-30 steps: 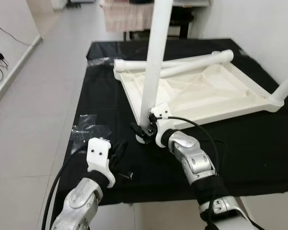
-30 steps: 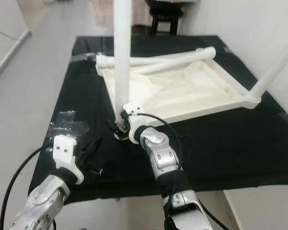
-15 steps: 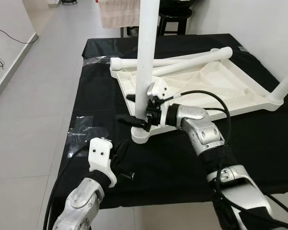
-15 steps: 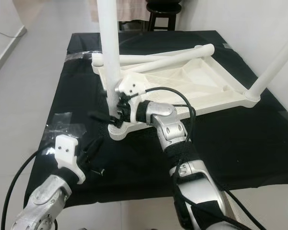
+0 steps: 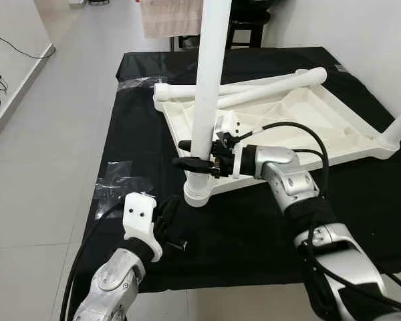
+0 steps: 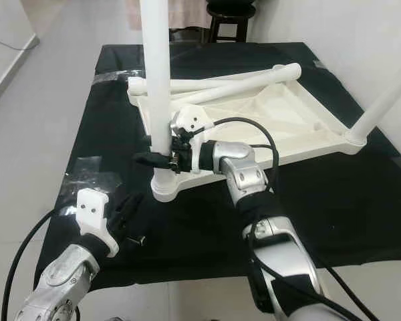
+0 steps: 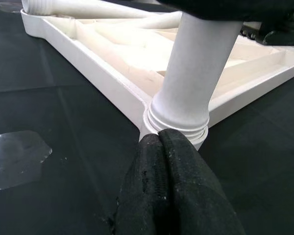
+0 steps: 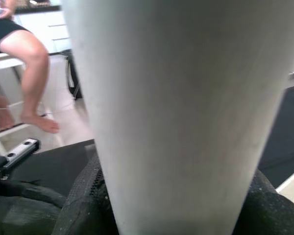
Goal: Building children table
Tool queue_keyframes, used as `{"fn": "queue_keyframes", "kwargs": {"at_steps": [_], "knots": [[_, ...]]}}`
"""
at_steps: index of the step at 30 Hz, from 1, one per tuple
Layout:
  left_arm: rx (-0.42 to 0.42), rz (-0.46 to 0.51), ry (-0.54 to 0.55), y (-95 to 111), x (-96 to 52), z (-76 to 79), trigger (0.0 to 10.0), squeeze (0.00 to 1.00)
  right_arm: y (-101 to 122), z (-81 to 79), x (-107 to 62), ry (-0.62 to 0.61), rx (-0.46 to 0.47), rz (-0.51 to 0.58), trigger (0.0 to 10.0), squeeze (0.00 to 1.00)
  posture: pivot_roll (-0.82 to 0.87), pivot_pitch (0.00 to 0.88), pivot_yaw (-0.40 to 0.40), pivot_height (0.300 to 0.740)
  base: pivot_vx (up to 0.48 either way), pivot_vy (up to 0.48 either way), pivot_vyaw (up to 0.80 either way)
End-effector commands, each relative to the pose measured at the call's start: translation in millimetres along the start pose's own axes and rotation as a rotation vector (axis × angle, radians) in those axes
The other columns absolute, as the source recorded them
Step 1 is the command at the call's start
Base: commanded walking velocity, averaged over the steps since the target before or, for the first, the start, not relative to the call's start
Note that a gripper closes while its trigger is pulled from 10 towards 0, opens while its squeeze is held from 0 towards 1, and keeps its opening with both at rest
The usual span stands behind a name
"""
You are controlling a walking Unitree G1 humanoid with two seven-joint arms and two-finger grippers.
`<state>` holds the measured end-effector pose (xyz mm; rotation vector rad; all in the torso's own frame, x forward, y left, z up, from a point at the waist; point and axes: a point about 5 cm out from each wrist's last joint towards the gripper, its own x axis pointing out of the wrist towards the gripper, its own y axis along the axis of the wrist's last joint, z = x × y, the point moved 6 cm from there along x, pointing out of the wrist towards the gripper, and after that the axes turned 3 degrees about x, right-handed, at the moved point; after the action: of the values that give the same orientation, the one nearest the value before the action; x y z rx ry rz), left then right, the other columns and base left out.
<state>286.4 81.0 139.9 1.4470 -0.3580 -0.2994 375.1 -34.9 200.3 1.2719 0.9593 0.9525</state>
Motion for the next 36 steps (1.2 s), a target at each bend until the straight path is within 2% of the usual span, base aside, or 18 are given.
{"fn": "queue_keyframes", "kwargs": {"at_steps": [1, 4, 5, 6, 7, 8, 11, 15, 16, 18, 19, 21, 25, 26, 30, 32, 35, 36], "knots": [[-0.007, -0.012, 0.003, -2, -2.2, 0.2, 10.0, 0.00, -28, 1.8, -1.8, -0.172, 0.064, -0.035, 0.0, 0.00, 0.08, 0.129, -0.038, 0.740, 0.000, 0.000, 0.00], [-0.007, -0.011, 0.003, -2, -2.4, 0.0, 10.0, 0.00, -37, 4.8, -2.9, -0.258, 0.071, -0.061, 0.0, 0.00, 0.08, 0.129, -0.038, 0.740, 0.000, 0.000, 0.00], [-0.007, -0.011, 0.003, -2, -2.6, -0.9, 10.0, 0.00, -48, 18.3, -7.6, -0.486, 0.070, -0.087, 0.0, 0.00, 0.08, 0.133, -0.038, 0.740, 0.000, 0.000, 0.00], [-0.007, -0.011, 0.003, -2, -2.6, -0.9, 10.0, 0.00, -48, 18.3, -7.6, -0.486, 0.070, -0.087, 0.0, 0.00, 0.08, 0.133, -0.038, 0.740, 0.000, 0.000, 0.00], [-0.006, -0.010, 0.004, -1, -2.6, -1.4, 10.0, 0.00, -64, 14.1, -14.5, -0.664, 0.126, -0.108, 0.0, 0.00, 0.08, 0.139, -0.036, 0.740, 0.000, 0.000, 0.00], [-0.005, -0.011, 0.004, -1, -2.5, -2.4, 10.0, 0.00, -71, 4.7, -16.2, -0.738, 0.098, -0.135, 0.0, 0.00, 0.08, 0.136, -0.031, 0.740, 0.000, 0.000, 0.00], [-0.005, -0.012, 0.005, -2, -2.2, -4.1, 10.0, 0.00, -72, -2.5, -13.4, -0.757, 0.095, -0.140, 0.0, 0.00, 0.06, 0.122, -0.016, 0.740, 0.000, 0.000, 0.00], [-0.006, -0.015, 0.000, -2, -0.8, -3.8, 10.0, 0.00, -70, 14.5, -17.7, -0.792, 0.131, -0.134, 0.0, 0.00, 0.08, 0.123, -0.029, 0.740, 0.000, 0.000, 0.00], [-0.004, -0.014, 0.003, -2, -0.5, -3.8, 10.0, 0.00, -69, 22.4, -16.2, -0.811, 0.138, -0.147, 10.0, 0.00, 0.08, 0.121, -0.031, 0.740, 0.000, 0.000, 0.00], [-0.002, -0.012, 0.006, -2, -0.6, -3.9, 10.0, 0.00, -67, 23.0, -14.7, -0.814, 0.138, -0.149, 10.0, 0.00, 0.08, 0.121, -0.031, 0.740, 0.000, 0.000, 0.00], [-0.002, -0.011, 0.010, -2, -0.7, -4.1, 10.0, 0.00, -64, 24.0, -13.2, -0.814, 0.143, -0.133, 10.0, 1.00, 0.08, 0.121, -0.031, 0.740, 0.000, 0.000, 0.00], [-0.001, -0.011, 0.011, -2, -0.7, -3.9, 10.0, 0.00, -52, 22.1, -6.4, -0.776, 0.147, -0.088, 10.0, 1.00, 0.09, 0.121, -0.033, 0.740, 0.000, 0.000, 0.00], [-0.003, -0.012, 0.010, -2, -0.7, -3.6, 10.0, 0.00, -17, 8.7, 18.7, -0.522, 0.103, 0.022, 10.0, 1.00, 0.09, 0.118, -0.028, 0.740, 0.000, 0.000, 0.00], [-0.004, -0.013, 0.008, -2, -0.6, -3.4, 10.0, 0.00, -9, 1.9, 24.0, -0.393, 0.070, 0.024, 10.0, 0.00, 0.08, 0.115, -0.029, 0.740, 0.000, 0.000, 0.00], [-0.005, -0.013, 0.006, -2, -0.5, -3.1, 10.0, 0.00, -6, -2.3, 26.0, -0.312, 0.049, 0.019, 10.0, 0.00, 0.09, 0.115, -0.030, 0.740, 0.000, 0.000, 0.00], [-0.006, -0.014, 0.005, -3, -0.5, -2.3, 10.0, 0.00, -6, -13.1, 28.5, -0.130, -0.007, -0.020, 10.0, 0.00, 0.10, 0.114, -0.036, 0.740, 0.000, 0.000, 0.00], [-0.004, -0.015, 0.008, -3, -1.0, -1.6, 10.0, 0.00, -11, -23.8, 28.7, 0.062, -0.010, -0.068, 10.0, 0.00, 0.11, 0.113, -0.042, 0.740, 0.000, 0.000, 0.00], [-0.004, -0.015, 0.008, -3, -1.0, -1.6, 10.0, 0.00, -11, -23.8, 28.7, 0.062, -0.010, -0.068, 10.0, 0.00, 0.11, 0.113, -0.042, 0.740, 0.000, 0.000, 0.00]]}}
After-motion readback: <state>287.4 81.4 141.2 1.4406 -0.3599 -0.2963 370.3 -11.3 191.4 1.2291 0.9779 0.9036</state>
